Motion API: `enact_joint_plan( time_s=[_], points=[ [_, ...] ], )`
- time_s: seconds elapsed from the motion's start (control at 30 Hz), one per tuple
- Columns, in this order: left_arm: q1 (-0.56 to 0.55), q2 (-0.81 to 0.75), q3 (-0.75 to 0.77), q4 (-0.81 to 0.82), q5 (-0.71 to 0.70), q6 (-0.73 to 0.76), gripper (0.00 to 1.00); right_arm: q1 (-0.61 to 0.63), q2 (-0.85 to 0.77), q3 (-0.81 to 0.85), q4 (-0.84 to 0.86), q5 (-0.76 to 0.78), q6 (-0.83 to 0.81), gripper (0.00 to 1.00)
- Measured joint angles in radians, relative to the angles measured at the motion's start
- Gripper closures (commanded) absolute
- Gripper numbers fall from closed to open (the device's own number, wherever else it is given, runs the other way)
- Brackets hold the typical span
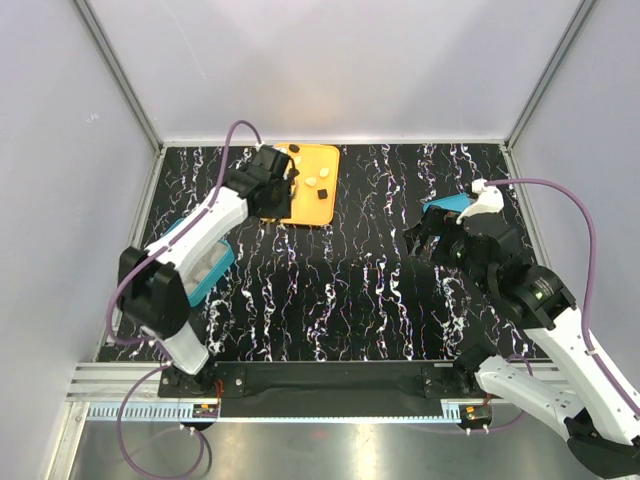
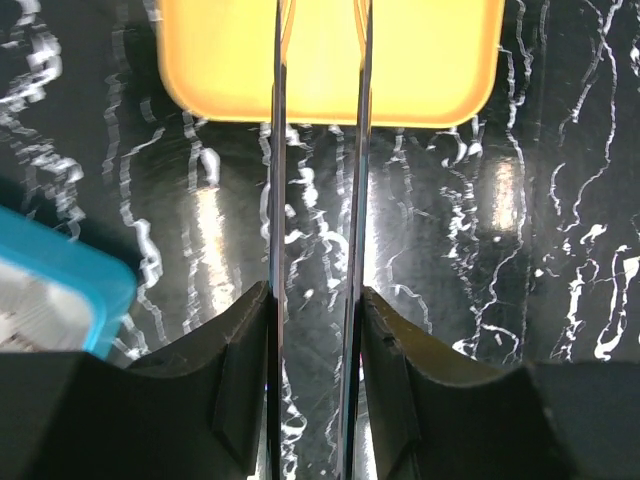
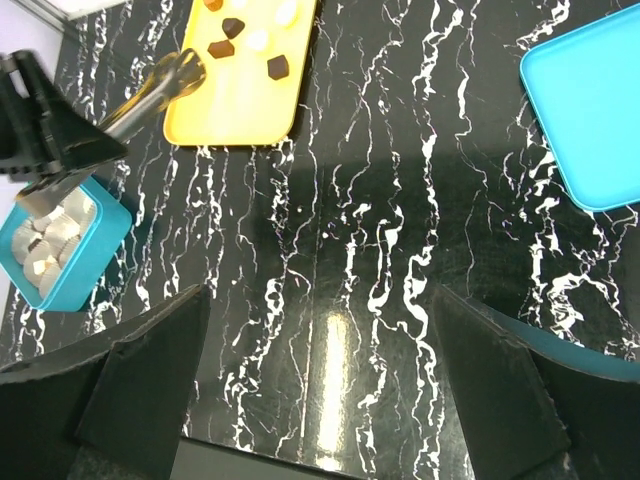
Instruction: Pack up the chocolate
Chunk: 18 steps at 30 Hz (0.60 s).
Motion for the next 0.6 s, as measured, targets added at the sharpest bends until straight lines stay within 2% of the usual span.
enact_joint_plan(
  time_s=[0.4, 0.6],
  points=[
    [-0.061, 0.243, 0.135, 0.088, 0.027, 0.005, 0.54, 0.000, -0.029, -0.009, -0.003, -0.006, -0.027, 0.00],
    [-0.063, 0.314, 0.142, 0.120, 0.012, 0.014, 0.52, 0.000, -0.052, -0.019, 0.017, -0.013, -0.041, 0.00]
  ],
)
